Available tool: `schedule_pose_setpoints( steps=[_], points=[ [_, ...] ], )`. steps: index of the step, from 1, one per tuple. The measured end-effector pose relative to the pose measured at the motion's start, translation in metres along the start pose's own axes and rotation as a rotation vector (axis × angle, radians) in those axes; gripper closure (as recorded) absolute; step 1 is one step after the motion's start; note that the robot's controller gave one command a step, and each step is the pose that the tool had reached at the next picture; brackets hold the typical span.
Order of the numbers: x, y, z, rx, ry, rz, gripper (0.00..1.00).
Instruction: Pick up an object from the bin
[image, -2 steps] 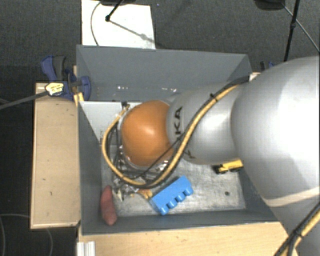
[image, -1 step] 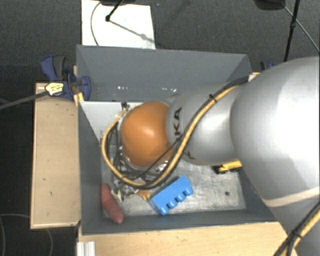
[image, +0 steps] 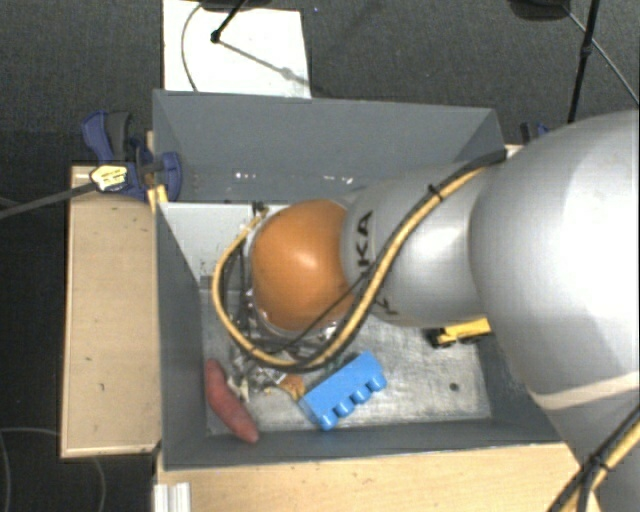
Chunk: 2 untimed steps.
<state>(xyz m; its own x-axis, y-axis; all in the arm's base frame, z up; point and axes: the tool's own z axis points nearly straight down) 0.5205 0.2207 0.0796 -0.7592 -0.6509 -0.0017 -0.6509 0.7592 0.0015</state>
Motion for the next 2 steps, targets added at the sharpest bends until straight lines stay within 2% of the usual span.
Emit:
schedule_pose_setpoints(
  steps=[1, 2],
  points=[
    [-0.014, -0.004, 0.004, 0.002, 0.001, -0.134, 1.0],
    [0.004, -0.003, 0.003, 0.001, -0.004, -0.154, 1.0]
  ],
)
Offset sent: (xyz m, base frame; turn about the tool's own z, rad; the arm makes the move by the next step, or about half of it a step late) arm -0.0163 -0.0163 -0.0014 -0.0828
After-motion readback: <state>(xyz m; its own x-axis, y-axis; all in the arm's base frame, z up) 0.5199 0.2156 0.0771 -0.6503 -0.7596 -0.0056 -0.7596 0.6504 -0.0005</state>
